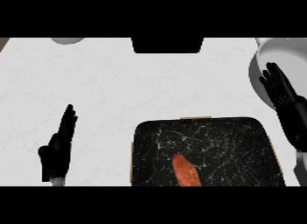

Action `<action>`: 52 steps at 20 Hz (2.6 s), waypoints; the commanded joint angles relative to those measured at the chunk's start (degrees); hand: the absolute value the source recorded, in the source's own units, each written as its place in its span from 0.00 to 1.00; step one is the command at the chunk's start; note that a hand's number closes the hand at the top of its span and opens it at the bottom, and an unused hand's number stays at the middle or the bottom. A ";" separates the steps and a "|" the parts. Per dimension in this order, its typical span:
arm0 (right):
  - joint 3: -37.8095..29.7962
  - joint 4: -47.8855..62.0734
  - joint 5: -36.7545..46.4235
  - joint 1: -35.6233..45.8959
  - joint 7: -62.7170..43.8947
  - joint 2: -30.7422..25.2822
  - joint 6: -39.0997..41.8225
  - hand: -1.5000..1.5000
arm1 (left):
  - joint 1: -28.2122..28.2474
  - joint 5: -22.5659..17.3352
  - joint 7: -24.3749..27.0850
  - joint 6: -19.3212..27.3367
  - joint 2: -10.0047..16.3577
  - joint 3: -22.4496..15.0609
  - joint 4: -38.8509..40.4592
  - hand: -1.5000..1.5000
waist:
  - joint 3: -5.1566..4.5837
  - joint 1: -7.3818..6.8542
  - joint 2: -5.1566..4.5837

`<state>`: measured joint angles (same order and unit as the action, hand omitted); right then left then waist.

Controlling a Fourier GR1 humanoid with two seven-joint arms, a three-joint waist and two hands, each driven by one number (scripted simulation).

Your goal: Pick the sweet potato from the tray and place it in the pot

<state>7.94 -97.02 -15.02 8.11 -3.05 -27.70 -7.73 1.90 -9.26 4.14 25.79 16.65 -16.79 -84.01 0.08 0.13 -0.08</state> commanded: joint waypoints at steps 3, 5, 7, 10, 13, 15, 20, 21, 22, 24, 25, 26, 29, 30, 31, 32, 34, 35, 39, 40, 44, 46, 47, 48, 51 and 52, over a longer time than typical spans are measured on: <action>-3.31 -11.14 -5.05 -1.88 14.84 -0.28 8.57 1.00 | -2.62 -1.03 1.76 -1.05 -0.58 1.50 -3.35 0.50 | 0.11 1.58 0.92; -4.90 -14.74 -6.19 2.16 22.38 0.14 11.51 1.00 | -4.14 -1.16 3.92 -0.87 -1.69 1.93 -3.38 0.50 | 0.21 1.79 1.17; -10.28 -8.40 12.39 -1.68 18.57 -11.60 3.79 1.00 | -3.12 -2.39 4.17 -1.34 -2.04 2.30 -4.11 0.50 | -0.45 4.34 1.01; -8.74 -10.94 7.93 -18.39 34.23 2.66 1.09 0.00 | -0.55 -3.89 5.42 -4.11 -1.88 1.76 -8.22 0.50 | 0.06 1.55 0.48; -2.96 -15.94 8.31 -23.21 44.80 6.81 4.90 0.00 | -2.28 -4.12 5.23 -4.96 -1.13 3.24 -6.64 0.50 | 0.02 1.48 0.43; -5.23 -19.16 6.51 -29.05 51.04 5.95 7.83 0.00 | -3.16 -3.47 6.87 -4.81 -2.53 3.15 -3.98 0.50 | -0.03 2.00 0.37; -4.78 -27.46 13.72 -42.79 53.26 3.15 9.36 0.00 | -5.00 -2.52 5.88 -4.79 -3.11 3.93 -3.02 0.50 | -0.10 1.65 0.31; -6.27 -29.32 15.02 -43.00 48.86 0.11 9.46 0.00 | -2.82 -3.78 4.29 -6.20 -1.60 3.74 -6.73 0.50 | -0.13 1.34 0.40; -0.91 -28.98 22.87 -40.77 45.72 2.39 5.36 0.00 | -5.11 -1.29 5.11 -3.34 -4.24 2.37 -4.06 0.50 | -0.17 1.05 0.18; -5.38 -33.69 23.71 -44.71 40.95 -3.59 7.85 0.00 | -2.53 -3.21 5.45 -5.50 -2.15 4.00 -5.48 0.50 | -0.26 1.21 0.35; -6.19 -32.80 27.00 -43.92 39.56 -6.27 8.64 0.00 | -3.50 -3.67 4.48 -5.39 -2.16 4.41 -5.79 0.50 | -0.28 0.92 0.26; -5.91 -33.47 29.51 -42.69 35.36 -7.00 8.16 0.00 | -2.38 -3.16 6.20 -6.14 -3.27 2.71 -4.85 0.50 | -0.34 0.34 0.05; -2.62 -35.49 39.22 -46.11 29.08 -9.51 9.27 0.00 | -2.53 -3.53 4.58 -6.24 -1.86 3.90 -6.31 0.50 | -0.33 0.25 0.13; -2.00 -38.56 41.41 -48.10 27.19 -10.02 9.82 0.00 | -3.11 -2.83 4.44 -5.54 -3.08 2.91 -5.77 0.50 | -0.31 0.92 0.20; -1.07 -40.45 42.38 -46.24 22.00 -10.07 10.93 0.00 | -1.22 -3.27 5.58 -7.50 -2.03 2.79 -6.12 0.50 | -0.31 -0.12 0.06; 0.50 -39.41 43.29 -43.34 18.77 -9.11 11.86 0.00 | -2.42 -2.56 5.50 -6.50 -2.96 2.78 -6.08 0.50 | -0.22 -0.47 -0.05; 8.58 -38.84 50.70 -40.56 13.77 -6.11 11.71 0.00 | -2.34 -2.35 5.87 -6.89 -3.04 2.80 -6.10 0.50 | -0.20 -0.86 -0.08; 7.79 -43.34 49.31 -41.57 9.82 -7.34 14.30 0.00 | -4.71 -2.29 2.66 -6.84 -2.25 3.23 -6.59 0.50 | -0.20 -0.29 0.01; 17.56 -35.83 56.24 -35.06 6.35 -2.40 13.18 0.00 | -2.80 -3.16 7.19 -8.76 -3.18 4.95 -4.27 0.50 | -0.15 -0.47 0.05; 19.42 -35.57 58.17 -34.55 5.37 -1.39 12.98 0.00 | -5.32 -0.77 2.93 -5.97 -4.64 2.90 -4.74 0.50 | -0.12 -0.17 0.09; 19.97 -34.14 61.68 -32.00 -2.66 -0.96 16.38 0.00 | -1.80 -2.54 2.61 -8.99 -1.85 4.57 -8.92 0.50 | -0.12 -0.49 0.16; 23.23 -31.53 64.78 -29.14 -6.29 2.01 18.06 0.00 | -4.53 -2.68 3.46 -9.41 -2.88 5.96 -5.11 0.50 | -0.13 -0.26 0.05; 24.03 -28.57 65.98 -29.11 -4.09 3.45 16.18 0.00 | -4.59 -2.95 4.54 -9.74 -4.04 6.62 -4.35 0.50 | -0.10 -0.09 0.09; 22.34 -27.49 63.03 -27.07 -4.00 3.39 18.71 0.00 | -0.54 0.96 5.77 -6.43 -6.79 2.14 -7.65 0.50 | -0.09 -0.33 0.10; 22.21 -22.74 63.12 -25.29 -1.35 5.33 18.17 0.00 | -2.49 0.67 5.07 -8.41 -5.73 5.74 -4.66 0.50 | -0.08 -0.14 0.07; 25.51 -22.52 66.28 -23.90 -4.05 7.58 18.58 0.00 | -5.89 -0.59 2.86 -9.58 -5.70 6.65 -4.75 0.50 | -0.08 -0.10 0.07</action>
<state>30.73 -123.88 48.33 -19.64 -5.36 -23.78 9.80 -1.37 -9.84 8.16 17.38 11.63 -11.50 -89.98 -0.02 -0.04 0.02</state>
